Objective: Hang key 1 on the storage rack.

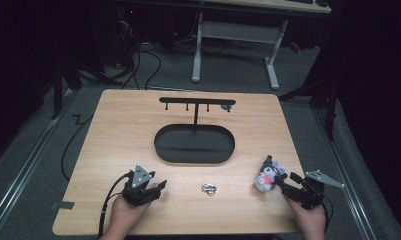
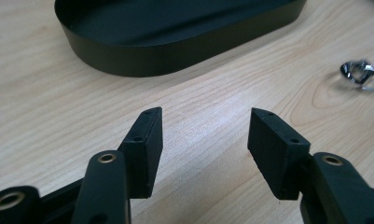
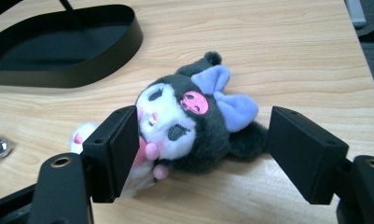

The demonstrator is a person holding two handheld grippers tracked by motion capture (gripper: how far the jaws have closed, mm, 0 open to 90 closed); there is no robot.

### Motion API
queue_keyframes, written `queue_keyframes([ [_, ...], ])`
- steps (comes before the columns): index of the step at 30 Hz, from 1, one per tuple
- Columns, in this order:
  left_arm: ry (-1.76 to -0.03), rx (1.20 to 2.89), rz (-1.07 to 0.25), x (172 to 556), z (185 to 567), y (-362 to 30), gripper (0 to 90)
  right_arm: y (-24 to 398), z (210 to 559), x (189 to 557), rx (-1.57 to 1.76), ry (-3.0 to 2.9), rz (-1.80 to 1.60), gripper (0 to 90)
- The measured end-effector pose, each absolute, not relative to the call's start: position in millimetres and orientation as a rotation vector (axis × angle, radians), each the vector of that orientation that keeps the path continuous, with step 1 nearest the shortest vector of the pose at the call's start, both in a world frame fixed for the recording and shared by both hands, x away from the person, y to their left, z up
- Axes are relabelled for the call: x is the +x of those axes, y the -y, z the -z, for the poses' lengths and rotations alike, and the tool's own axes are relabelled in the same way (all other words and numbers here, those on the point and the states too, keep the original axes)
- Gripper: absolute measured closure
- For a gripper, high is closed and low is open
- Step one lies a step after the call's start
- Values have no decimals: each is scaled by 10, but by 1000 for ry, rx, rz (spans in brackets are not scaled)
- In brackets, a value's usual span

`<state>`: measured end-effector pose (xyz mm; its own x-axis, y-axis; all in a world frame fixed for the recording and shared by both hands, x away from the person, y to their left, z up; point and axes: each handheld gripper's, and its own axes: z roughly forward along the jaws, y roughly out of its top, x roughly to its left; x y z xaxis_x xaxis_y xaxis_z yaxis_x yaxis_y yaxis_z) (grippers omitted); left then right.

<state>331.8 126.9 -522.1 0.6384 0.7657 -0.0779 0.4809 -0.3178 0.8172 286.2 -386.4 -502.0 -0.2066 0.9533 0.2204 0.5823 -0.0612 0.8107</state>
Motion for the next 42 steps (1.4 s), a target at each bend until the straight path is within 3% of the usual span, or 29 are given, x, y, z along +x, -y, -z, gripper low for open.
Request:
queue_keyframes([
  [16, -956, 1981, -421, 3326, 5216, -1202, 445, 3908, 5012, 2729, 1599, -1812, -1167, 349],
  [17, -954, 1983, -420, 3327, 5216, -1202, 443, 3916, 5014, 2722, 1596, -1814, -1163, 386],
  [20, -950, 1985, -424, 3327, 5217, -1200, 441, 3940, 5024, 2710, 1586, -1837, -1132, 608],
  [21, -950, 1985, -424, 3327, 5217, -1200, 440, 3940, 5024, 2710, 1586, -1837, -1132, 608],
  [22, -950, 1986, -423, 3324, 5218, -1203, 439, 3941, 5038, 2715, 1575, -1864, -1087, 749],
  [23, -950, 1986, -423, 3324, 5218, -1203, 438, 3941, 5038, 2715, 1575, -1864, -1087, 749],
  [26, -955, 1985, -421, 3304, 5223, -1227, 434, 3944, 5080, 2778, 1575, -1906, -997, 900],
  [42, -1025, 1966, -472, 3136, 5241, -1505, 425, 3689, 5199, 3218, 1511, -2072, -970, 892],
])
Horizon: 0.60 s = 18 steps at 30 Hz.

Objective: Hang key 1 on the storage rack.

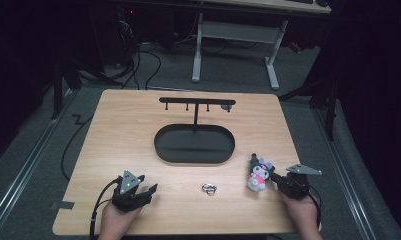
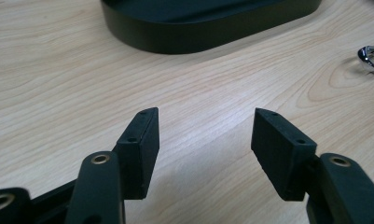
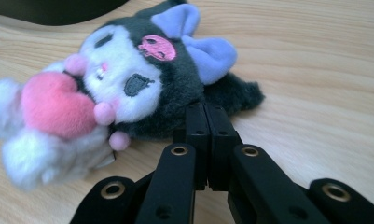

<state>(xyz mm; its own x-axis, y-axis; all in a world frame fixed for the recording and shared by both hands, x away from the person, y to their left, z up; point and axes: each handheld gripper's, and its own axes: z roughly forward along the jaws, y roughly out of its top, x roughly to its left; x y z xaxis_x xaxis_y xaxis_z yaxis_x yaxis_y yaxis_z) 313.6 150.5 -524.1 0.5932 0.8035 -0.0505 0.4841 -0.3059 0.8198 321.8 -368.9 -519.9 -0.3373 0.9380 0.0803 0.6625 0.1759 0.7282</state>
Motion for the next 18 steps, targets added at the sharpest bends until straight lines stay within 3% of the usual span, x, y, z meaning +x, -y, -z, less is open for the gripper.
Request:
queue_keyframes([
  [18, -1052, 1968, -487, 2987, 5266, -1661, 415, 3371, 5218, 3498, 1400, -2161, -1000, 854],
])
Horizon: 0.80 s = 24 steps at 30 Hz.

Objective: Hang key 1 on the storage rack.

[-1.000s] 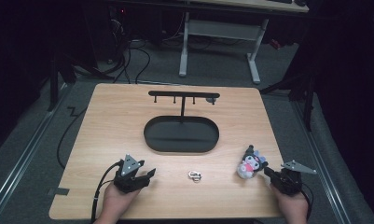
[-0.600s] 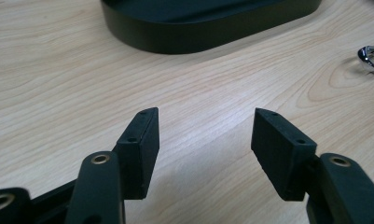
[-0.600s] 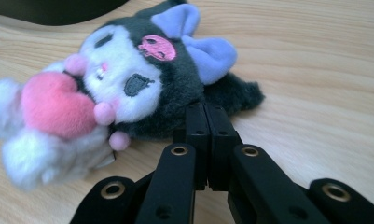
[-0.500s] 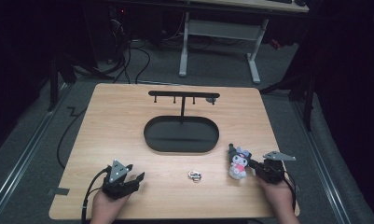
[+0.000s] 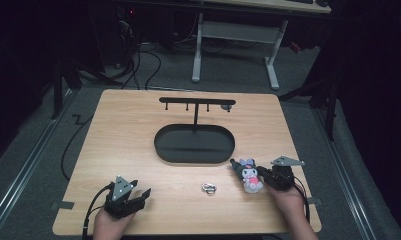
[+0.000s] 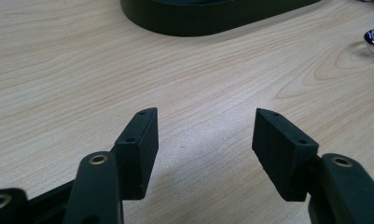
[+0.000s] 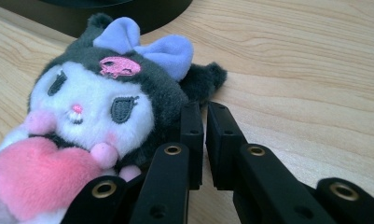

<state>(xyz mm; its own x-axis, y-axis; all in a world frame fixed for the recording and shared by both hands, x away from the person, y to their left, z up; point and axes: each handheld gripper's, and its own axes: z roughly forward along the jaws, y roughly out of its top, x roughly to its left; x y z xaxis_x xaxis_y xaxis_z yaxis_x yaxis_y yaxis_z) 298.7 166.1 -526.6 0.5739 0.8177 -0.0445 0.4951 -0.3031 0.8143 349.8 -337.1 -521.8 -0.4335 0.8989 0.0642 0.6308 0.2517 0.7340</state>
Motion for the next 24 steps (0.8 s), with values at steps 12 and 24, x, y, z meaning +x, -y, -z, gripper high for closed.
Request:
queue_keyframes([
  [12, -1013, 1952, -498, 3106, 5204, -1598, 388, 3470, 5194, 3338, 1439, -2117, -994, 778],
  [24, -1022, 1909, -453, 3251, 5086, -1802, 359, 3650, 5218, 3061, 1486, -2069, -991, 692],
])
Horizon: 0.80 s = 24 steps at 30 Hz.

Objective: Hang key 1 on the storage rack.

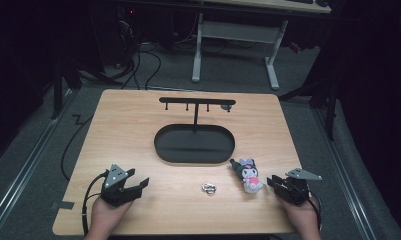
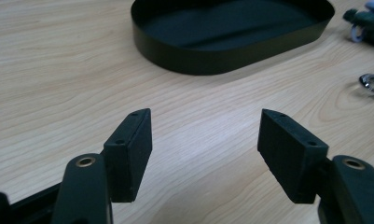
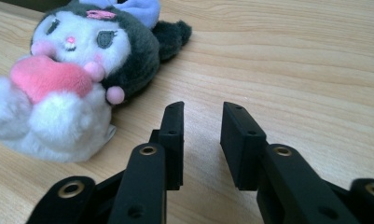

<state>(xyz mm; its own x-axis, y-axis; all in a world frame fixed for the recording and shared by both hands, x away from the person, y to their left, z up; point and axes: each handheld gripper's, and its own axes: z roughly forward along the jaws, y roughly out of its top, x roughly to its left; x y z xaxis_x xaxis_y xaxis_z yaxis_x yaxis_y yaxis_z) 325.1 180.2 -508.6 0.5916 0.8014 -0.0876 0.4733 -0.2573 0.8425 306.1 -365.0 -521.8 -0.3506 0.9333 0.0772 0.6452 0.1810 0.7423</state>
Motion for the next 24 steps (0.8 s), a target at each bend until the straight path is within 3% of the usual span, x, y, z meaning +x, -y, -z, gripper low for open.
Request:
queue_keyframes([
  [7, -1006, 1958, -460, 3297, 5156, -1829, 300, 3640, 5225, 3033, 1521, -2030, -954, 672],
  [24, -929, 1938, -472, 3268, 5157, -1796, 301, 3481, 4990, 3121, 1588, -2157, -742, 519],
])
